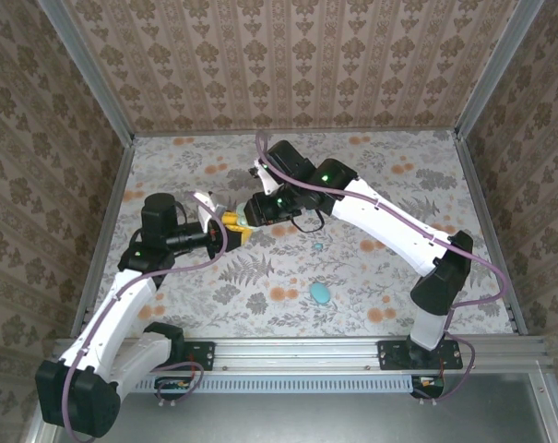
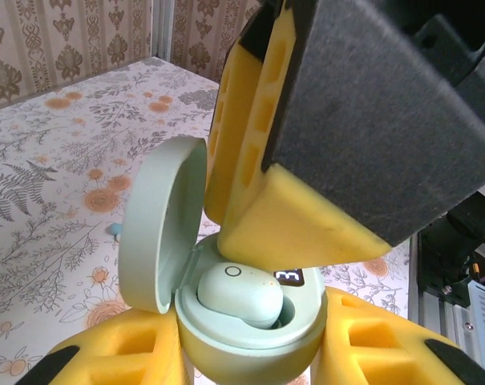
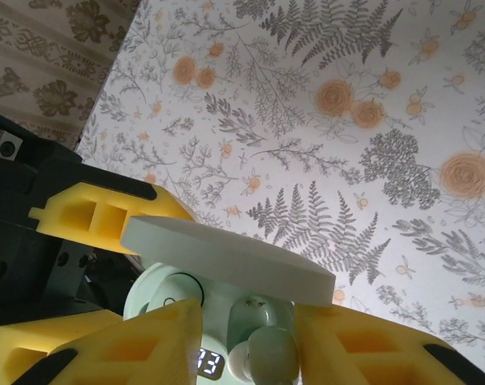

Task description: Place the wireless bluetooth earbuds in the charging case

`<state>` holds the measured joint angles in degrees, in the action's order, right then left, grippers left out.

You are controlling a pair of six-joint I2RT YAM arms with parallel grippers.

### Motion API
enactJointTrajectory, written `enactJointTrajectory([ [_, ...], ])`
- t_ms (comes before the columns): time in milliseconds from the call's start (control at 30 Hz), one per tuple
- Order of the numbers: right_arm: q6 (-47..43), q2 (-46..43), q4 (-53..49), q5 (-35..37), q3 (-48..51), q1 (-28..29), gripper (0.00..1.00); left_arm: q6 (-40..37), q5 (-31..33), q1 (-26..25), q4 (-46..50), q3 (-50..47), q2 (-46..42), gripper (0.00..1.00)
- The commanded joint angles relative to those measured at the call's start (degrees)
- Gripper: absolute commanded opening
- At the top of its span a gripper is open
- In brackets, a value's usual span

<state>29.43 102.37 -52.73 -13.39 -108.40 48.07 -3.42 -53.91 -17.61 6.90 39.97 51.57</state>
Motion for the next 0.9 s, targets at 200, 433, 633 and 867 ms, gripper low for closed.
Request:
enactJointTrajectory([
  [200,2.1,-1.2,1.1,-2.3,1.2,-0.7,0.33,0.2,-3.0,-0.9,-4.5,0.1,-1.5,0.00],
  [433,1.8,-1.3,0.8,-2.4,0.7,-0.8,0.32,0.3,-3.2,-0.9,-4.9,0.1,-1.3,0.00],
  [633,1.7,-3.0,2.2,-2.3,1.8,-1.2,0.34,0.5,-4.0,-0.9,-6.9,-0.5,-0.8,0.00],
  [867,2.9,-5.9,5.8,-2.5,5.0,-2.0,0.34,0.8,-4.4,-1.4,-9.4,-0.8,-0.7,0.00],
])
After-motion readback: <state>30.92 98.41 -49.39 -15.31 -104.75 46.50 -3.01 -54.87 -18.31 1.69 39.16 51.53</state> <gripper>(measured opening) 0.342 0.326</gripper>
